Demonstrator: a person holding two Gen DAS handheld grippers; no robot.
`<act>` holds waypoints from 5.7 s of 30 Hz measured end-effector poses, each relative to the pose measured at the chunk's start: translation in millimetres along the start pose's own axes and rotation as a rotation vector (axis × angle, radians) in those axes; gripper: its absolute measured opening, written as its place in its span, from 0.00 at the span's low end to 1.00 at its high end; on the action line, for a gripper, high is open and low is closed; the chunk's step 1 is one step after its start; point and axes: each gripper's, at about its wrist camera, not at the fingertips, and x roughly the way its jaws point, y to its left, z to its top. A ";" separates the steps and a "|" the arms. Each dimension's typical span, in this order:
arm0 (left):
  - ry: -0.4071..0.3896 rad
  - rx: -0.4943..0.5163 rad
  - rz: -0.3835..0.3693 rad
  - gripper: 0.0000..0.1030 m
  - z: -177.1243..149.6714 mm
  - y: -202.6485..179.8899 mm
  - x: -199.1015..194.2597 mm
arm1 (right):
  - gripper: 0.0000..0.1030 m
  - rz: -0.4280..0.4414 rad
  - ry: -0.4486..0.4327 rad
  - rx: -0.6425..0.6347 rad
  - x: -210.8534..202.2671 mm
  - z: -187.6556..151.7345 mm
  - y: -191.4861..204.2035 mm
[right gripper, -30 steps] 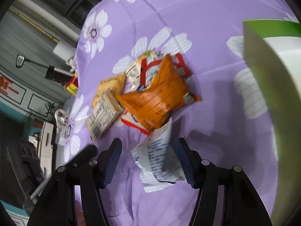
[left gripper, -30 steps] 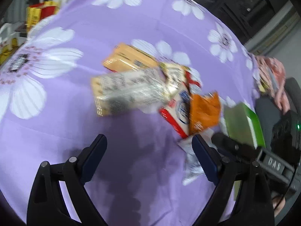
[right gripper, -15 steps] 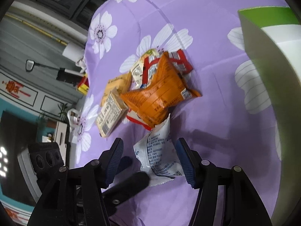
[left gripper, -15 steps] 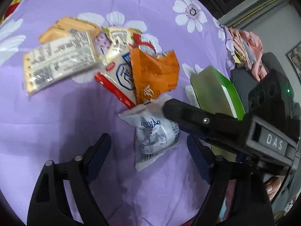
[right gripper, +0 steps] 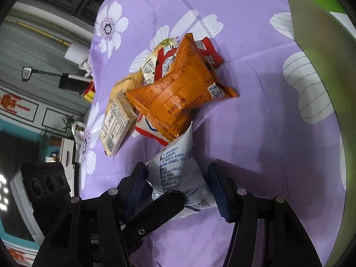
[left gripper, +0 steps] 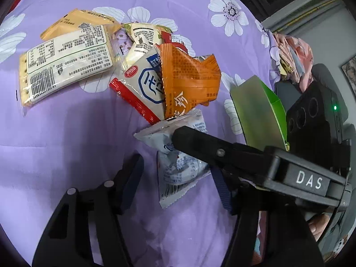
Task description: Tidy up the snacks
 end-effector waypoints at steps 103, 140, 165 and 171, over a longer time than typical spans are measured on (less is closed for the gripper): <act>-0.142 0.551 -0.251 0.38 1.9 -188.7 15.5 | 0.53 -0.023 -0.616 0.097 -182.9 -21.3 -63.2; -0.012 0.654 -0.170 0.58 -10.2 -235.4 92.0 | 0.35 -0.116 -0.678 0.507 -201.0 -33.9 -152.6; -0.385 0.208 0.145 0.86 25.2 -48.4 -76.6 | 0.76 -0.204 -0.687 0.177 -181.8 -20.1 -52.5; -0.434 0.130 0.225 0.86 30.7 -12.6 -93.8 | 0.77 -0.204 -0.608 0.048 -151.8 -13.6 -20.5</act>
